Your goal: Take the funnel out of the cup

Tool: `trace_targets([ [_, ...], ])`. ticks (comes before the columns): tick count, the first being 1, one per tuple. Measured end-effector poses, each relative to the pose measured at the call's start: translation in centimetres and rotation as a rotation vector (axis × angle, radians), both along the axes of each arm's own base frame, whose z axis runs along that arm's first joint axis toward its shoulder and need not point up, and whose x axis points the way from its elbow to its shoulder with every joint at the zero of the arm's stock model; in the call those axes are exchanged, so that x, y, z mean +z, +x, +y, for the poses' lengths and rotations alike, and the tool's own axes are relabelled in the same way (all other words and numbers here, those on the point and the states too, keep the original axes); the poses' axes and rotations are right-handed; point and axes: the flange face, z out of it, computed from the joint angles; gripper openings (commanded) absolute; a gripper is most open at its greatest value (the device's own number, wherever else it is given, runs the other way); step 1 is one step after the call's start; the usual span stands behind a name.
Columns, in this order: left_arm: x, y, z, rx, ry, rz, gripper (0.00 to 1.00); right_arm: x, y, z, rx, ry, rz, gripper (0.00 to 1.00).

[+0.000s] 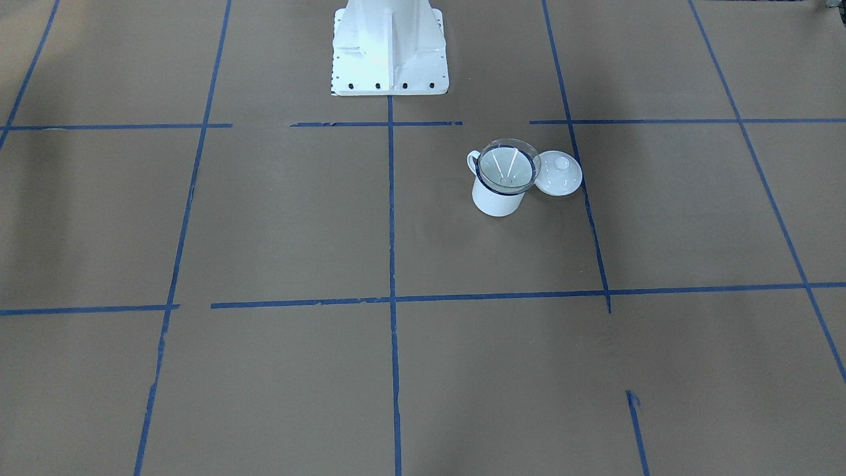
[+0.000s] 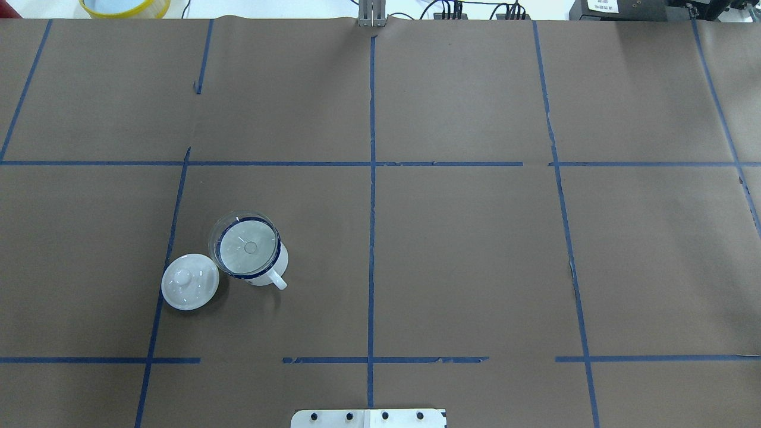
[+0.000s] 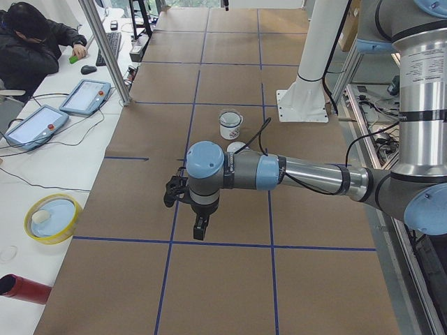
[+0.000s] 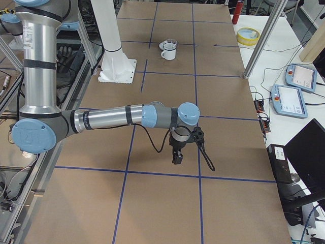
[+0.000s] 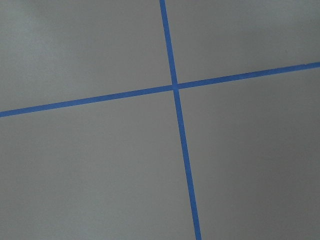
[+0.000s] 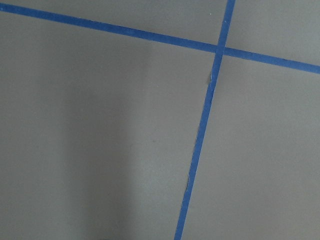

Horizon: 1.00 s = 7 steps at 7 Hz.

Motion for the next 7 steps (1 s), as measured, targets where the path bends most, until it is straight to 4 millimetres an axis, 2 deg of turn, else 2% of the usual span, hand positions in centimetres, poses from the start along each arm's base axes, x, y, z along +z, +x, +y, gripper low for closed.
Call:
trace_targets([
  [4, -0.1, 0.1, -0.1, 0.001, 0.002, -0.001, 1.00, 0.0, 0.0, 0.0, 0.000, 0.001, 0.000, 1.00],
  [5, -0.7, 0.1, -0.7, 0.000, 0.015, -0.002, 1.00, 0.0, 0.0, 0.0, 0.000, 0.000, 0.000, 1.00],
  [7, -4.6, -0.1, -4.2, -0.002, 0.103, -0.013, 1.00, 0.0, 0.0, 0.0, 0.000, 0.000, 0.000, 1.00],
])
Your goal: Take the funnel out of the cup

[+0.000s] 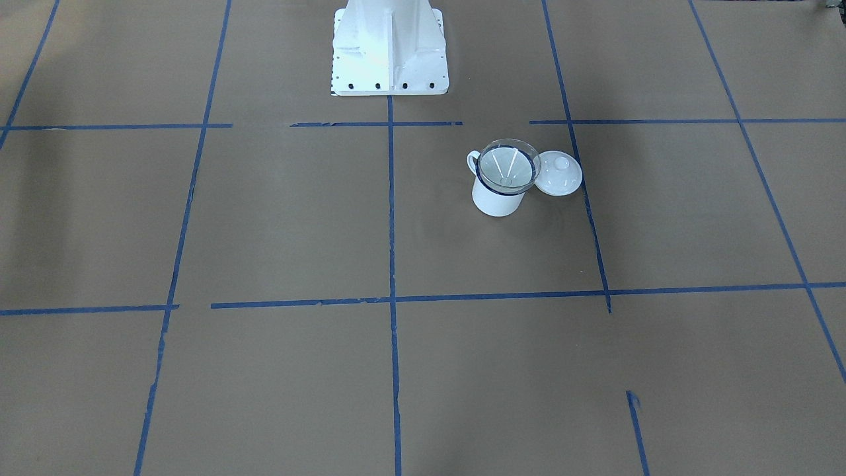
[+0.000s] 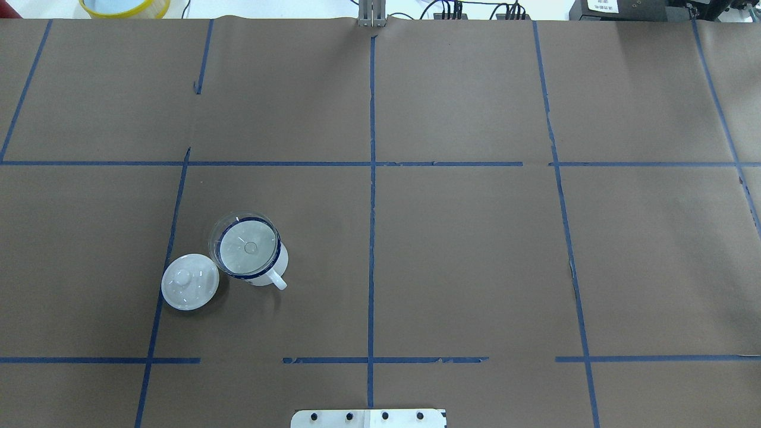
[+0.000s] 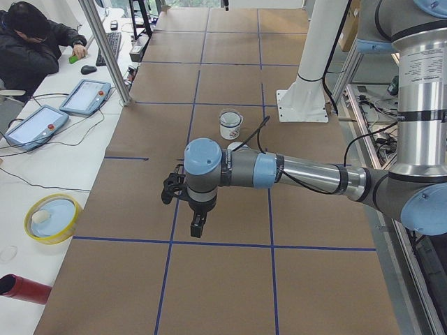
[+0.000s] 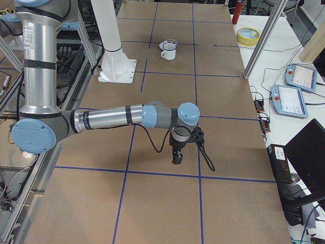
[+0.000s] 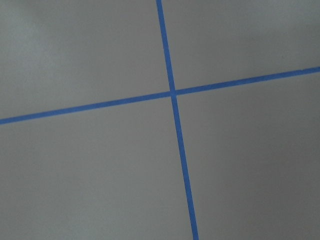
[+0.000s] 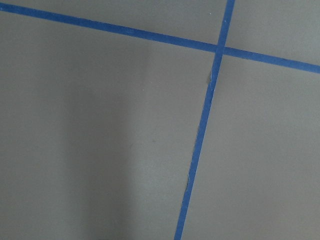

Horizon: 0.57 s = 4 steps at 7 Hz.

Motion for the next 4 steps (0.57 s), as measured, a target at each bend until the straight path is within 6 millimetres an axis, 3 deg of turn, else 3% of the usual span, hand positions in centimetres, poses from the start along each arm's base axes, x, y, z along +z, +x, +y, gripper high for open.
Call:
trace_targets([
  [2, -4.1, -0.2, -3.5, -0.055, 0.130, 0.012, 1.00, 0.0, 0.0, 0.0, 0.000, 0.000, 0.000, 1.00],
  [3, -6.1, 0.0, -4.1, -0.151, 0.136, 0.059, 1.00, 0.0, 0.0, 0.0, 0.000, 0.001, 0.000, 1.00],
  [4, -8.3, 1.7, -4.7, -0.238, 0.136, 0.127, 1.00, -0.1, 0.0, 0.0, 0.000, 0.001, 0.000, 1.00],
])
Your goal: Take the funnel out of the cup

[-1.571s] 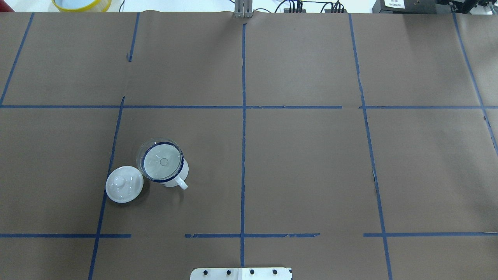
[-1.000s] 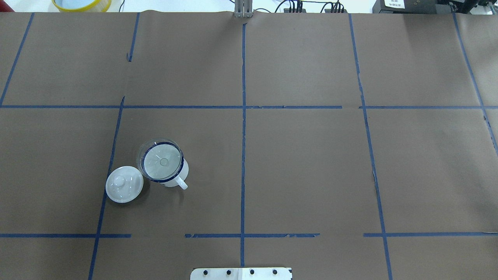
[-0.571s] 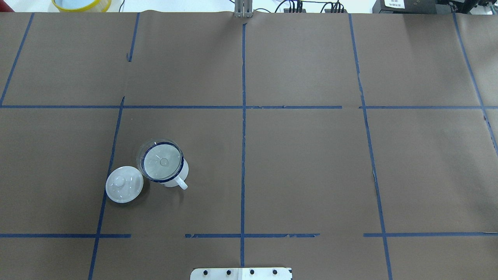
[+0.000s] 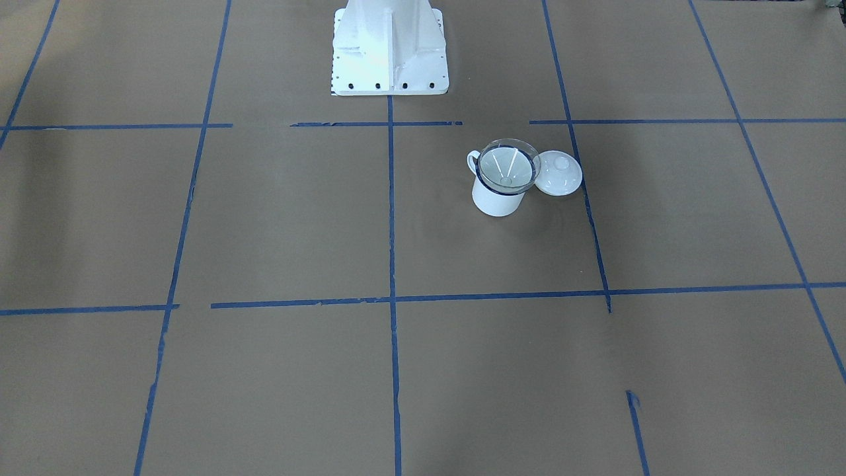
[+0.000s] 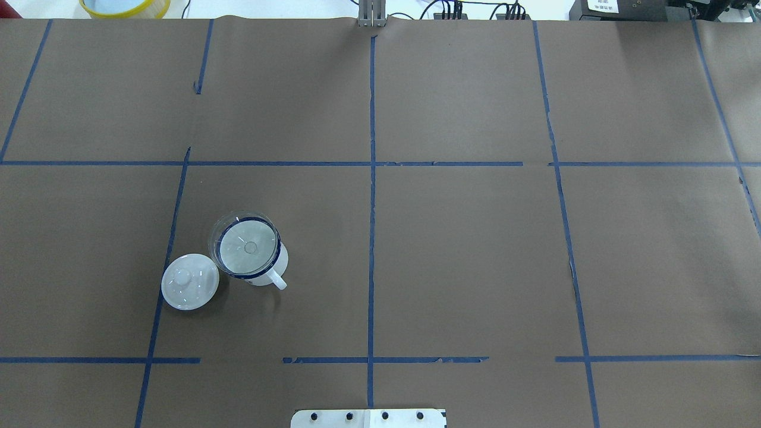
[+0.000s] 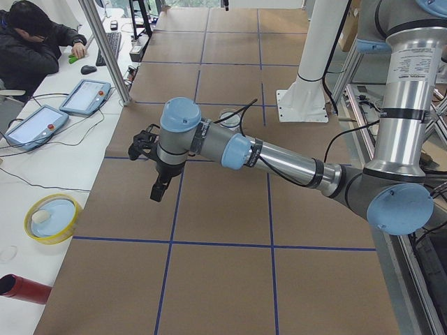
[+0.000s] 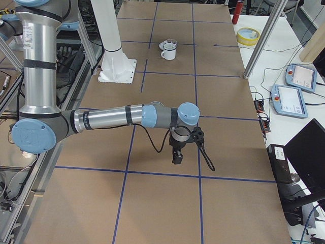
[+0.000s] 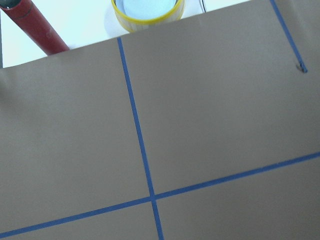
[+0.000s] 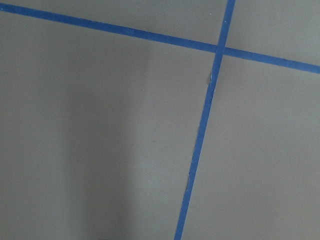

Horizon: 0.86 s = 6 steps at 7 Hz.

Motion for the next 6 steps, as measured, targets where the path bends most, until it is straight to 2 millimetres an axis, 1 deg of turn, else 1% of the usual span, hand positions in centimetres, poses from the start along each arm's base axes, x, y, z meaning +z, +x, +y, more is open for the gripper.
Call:
trace_targets([
  [1, -2.1, 4.3, -0.5, -0.001, 0.029, 0.065, 1.00, 0.0, 0.0, 0.0, 0.000, 0.000, 0.000, 1.00],
  [2, -4.5, 10.0, -0.9, 0.031, 0.021, 0.136, 1.00, 0.0, 0.0, 0.0, 0.000, 0.000, 0.000, 1.00],
  [4, -10.7, 22.3, -1.4, 0.065, -0.126, 0.258, 1.00, 0.0, 0.0, 0.0, 0.000, 0.000, 0.000, 1.00],
  [5, -14.3, 28.0, -1.5, 0.038, -0.206, 0.245, 1.00, 0.0, 0.0, 0.0, 0.000, 0.000, 0.000, 1.00],
  [6, -18.3, 33.2, -1.4, 0.008, -0.278, 0.187, 1.00, 0.0, 0.0, 0.0, 0.000, 0.000, 0.000, 1.00],
])
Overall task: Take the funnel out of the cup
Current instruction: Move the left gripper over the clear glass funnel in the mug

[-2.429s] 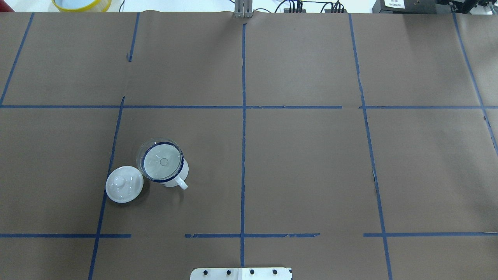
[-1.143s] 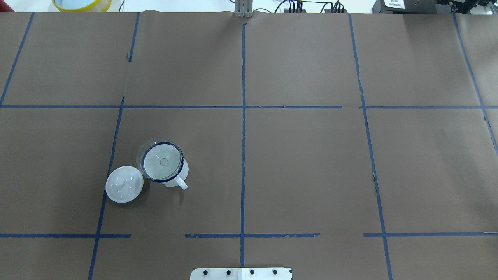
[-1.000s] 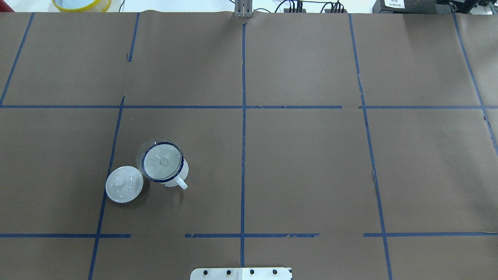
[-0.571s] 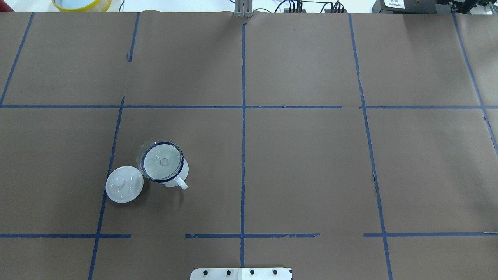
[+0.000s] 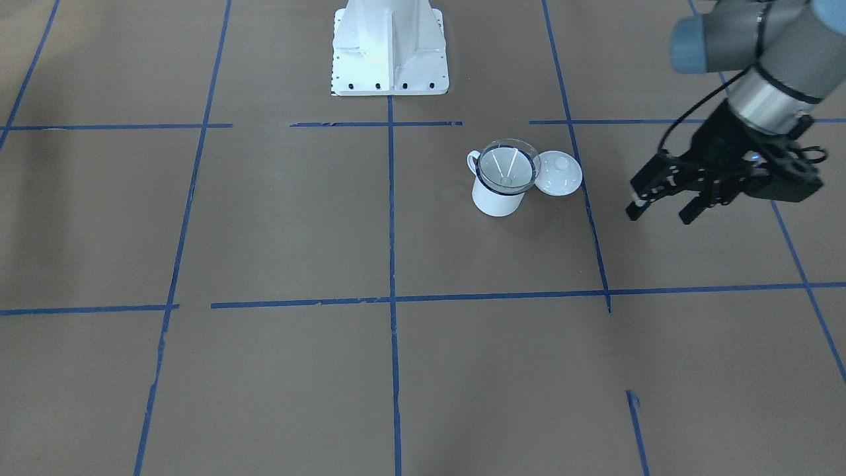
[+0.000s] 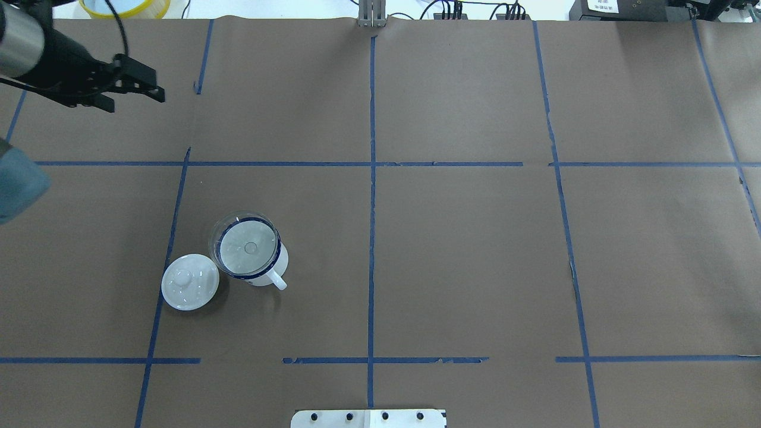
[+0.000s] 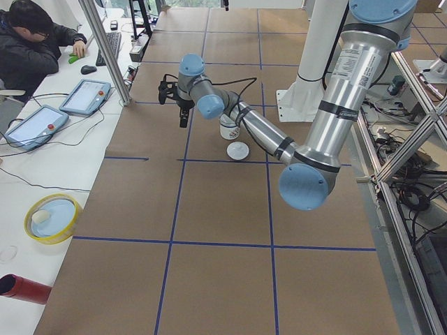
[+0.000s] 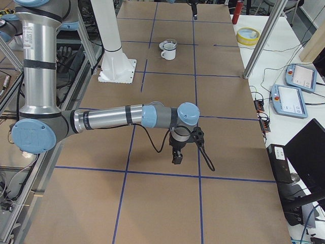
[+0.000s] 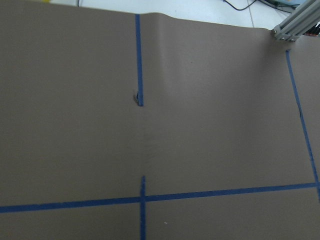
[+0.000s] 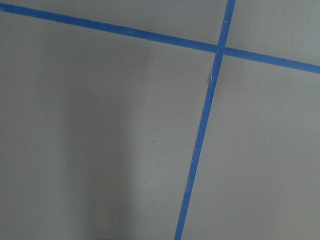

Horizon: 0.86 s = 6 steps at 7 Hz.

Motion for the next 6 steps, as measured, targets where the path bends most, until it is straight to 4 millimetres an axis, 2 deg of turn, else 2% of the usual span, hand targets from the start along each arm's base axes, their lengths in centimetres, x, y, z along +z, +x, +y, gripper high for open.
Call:
trace_targets([
  [1, -3.4, 4.3, 0.9, -0.007, -0.078, -0.059, 1.00, 0.0, 0.0, 0.0, 0.000, 0.000, 0.000, 1.00],
  [2, -5.2, 8.3, 2.6, -0.018, -0.147, -0.099, 1.00, 0.0, 0.0, 0.0, 0.000, 0.000, 0.000, 1.00],
  [5, -7.1, 18.6, 9.6, 0.003, -0.261, -0.198, 0.98, 0.0, 0.0, 0.0, 0.000, 0.001, 0.000, 1.00],
  [6, -6.9, 21.0, 11.7, 0.008, -0.274, -0.222, 0.80, 0.0, 0.0, 0.0, 0.000, 0.000, 0.000, 1.00],
])
